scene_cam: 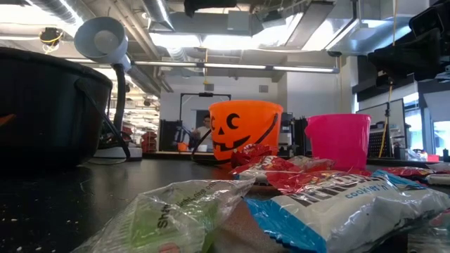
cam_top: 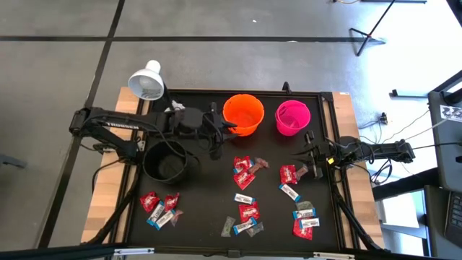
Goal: Sort candy
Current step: Put the red candy into the orange bucket
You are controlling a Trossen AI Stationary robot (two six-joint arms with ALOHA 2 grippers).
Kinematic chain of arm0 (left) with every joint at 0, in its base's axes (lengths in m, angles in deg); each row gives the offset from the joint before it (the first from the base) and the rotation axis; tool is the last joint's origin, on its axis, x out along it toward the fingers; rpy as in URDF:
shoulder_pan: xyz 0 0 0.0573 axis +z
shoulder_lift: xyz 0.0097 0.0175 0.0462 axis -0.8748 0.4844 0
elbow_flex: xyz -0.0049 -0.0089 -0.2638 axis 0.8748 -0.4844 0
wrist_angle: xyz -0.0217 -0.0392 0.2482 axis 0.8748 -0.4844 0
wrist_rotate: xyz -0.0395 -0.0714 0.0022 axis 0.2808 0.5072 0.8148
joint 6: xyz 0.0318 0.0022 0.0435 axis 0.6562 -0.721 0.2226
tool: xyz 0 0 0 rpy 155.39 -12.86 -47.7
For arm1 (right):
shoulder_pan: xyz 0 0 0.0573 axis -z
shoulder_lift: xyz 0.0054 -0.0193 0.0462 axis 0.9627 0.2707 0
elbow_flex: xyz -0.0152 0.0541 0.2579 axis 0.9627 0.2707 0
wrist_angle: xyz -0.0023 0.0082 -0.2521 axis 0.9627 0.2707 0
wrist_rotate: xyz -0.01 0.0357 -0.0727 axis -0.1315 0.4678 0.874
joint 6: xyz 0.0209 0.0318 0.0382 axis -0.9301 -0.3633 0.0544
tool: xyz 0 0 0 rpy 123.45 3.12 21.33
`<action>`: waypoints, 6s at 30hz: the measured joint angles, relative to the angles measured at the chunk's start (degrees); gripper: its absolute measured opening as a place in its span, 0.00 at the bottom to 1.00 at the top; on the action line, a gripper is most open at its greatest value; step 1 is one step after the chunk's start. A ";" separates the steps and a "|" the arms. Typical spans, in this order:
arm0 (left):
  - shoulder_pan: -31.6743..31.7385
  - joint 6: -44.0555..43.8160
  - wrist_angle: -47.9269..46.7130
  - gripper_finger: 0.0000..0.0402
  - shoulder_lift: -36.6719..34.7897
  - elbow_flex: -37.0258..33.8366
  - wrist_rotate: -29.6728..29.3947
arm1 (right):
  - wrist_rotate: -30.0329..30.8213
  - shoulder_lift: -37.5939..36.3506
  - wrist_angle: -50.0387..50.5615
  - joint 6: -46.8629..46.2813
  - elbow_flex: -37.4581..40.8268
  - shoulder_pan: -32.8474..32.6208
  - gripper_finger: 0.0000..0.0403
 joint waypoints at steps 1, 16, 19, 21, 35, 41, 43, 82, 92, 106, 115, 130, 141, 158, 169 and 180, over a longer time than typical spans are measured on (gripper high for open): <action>-0.31 0.00 -0.10 0.36 0.00 0.00 -0.15 | 0.00 0.00 0.00 0.01 0.01 0.00 0.14; -3.95 -1.70 -4.70 0.36 0.02 0.34 -2.98 | 0.00 0.01 0.02 0.01 0.00 0.01 0.14; -4.39 -2.13 -8.08 0.36 0.15 2.22 -3.90 | 0.00 0.00 0.01 0.01 0.02 0.00 0.14; -4.76 -2.23 -10.27 0.36 0.77 3.73 -5.16 | 0.00 0.01 0.00 0.01 0.00 -0.01 0.14; -4.37 -2.36 -12.85 0.36 6.43 6.07 -3.83 | -0.06 0.01 -0.09 0.01 0.00 0.01 0.14; -3.11 -3.39 -11.77 0.36 6.43 6.08 -2.57 | -0.09 0.01 -0.11 -0.01 0.00 -0.01 0.14; -3.10 -3.39 -11.81 0.36 6.43 6.08 -2.46 | -0.09 0.01 -0.11 0.01 0.02 -0.01 0.14; -4.69 -2.10 -21.46 0.54 16.18 20.68 -5.27 | -0.13 0.01 -0.15 0.01 0.02 -0.01 0.14; -4.63 -2.04 -19.85 0.54 16.41 20.70 -5.55 | -0.13 0.01 -0.15 0.01 0.02 0.00 0.14; -4.63 -2.04 -20.05 0.54 16.41 20.70 -5.57 | -0.13 0.00 -0.15 0.00 0.02 -0.01 0.14; -5.00 -2.04 -20.05 0.54 16.39 20.70 -5.69 | -0.13 0.01 -0.15 0.01 0.02 0.01 0.14; -6.48 -2.04 -20.27 0.54 16.39 20.68 -5.79 | -0.14 0.01 -0.15 0.01 0.02 0.00 0.14; -6.48 -2.04 -20.27 0.54 16.39 20.68 -5.85 | -0.14 0.01 -0.15 0.01 0.02 0.00 0.14; -6.48 -2.04 -20.22 0.54 16.37 20.68 -7.78 | -0.13 -0.01 -0.15 -0.01 0.02 0.01 0.14; -6.47 -2.09 -19.94 0.54 16.37 20.65 -7.75 | -0.14 0.01 -0.15 0.01 0.02 0.01 0.14; -6.46 -2.08 -19.98 0.54 16.37 20.65 -8.48 | -0.14 0.00 -0.15 0.01 0.02 0.01 0.14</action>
